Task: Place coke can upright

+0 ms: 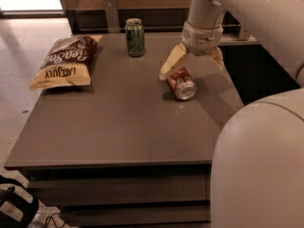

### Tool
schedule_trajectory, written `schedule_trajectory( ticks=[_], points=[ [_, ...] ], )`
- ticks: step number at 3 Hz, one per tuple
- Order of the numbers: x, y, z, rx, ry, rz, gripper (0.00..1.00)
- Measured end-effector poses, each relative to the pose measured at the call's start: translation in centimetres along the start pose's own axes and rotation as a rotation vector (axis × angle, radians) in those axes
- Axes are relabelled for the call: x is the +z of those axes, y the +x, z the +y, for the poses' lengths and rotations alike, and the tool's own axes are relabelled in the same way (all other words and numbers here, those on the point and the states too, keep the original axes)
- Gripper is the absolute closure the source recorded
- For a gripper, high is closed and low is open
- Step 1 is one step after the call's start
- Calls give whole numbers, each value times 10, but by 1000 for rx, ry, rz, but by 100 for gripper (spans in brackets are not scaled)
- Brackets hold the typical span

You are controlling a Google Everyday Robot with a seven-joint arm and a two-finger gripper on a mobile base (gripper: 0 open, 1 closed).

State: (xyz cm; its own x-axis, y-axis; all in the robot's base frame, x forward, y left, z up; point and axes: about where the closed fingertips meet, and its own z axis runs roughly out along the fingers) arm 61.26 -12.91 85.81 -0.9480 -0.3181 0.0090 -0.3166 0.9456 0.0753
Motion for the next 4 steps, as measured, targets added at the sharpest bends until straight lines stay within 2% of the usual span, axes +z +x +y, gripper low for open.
schedule_trajectory(
  ticks=[1, 4],
  points=[
    [-5, -3, -6, 2, 19, -15, 0],
    [0, -22, 11, -53, 18, -19, 0]
  ],
)
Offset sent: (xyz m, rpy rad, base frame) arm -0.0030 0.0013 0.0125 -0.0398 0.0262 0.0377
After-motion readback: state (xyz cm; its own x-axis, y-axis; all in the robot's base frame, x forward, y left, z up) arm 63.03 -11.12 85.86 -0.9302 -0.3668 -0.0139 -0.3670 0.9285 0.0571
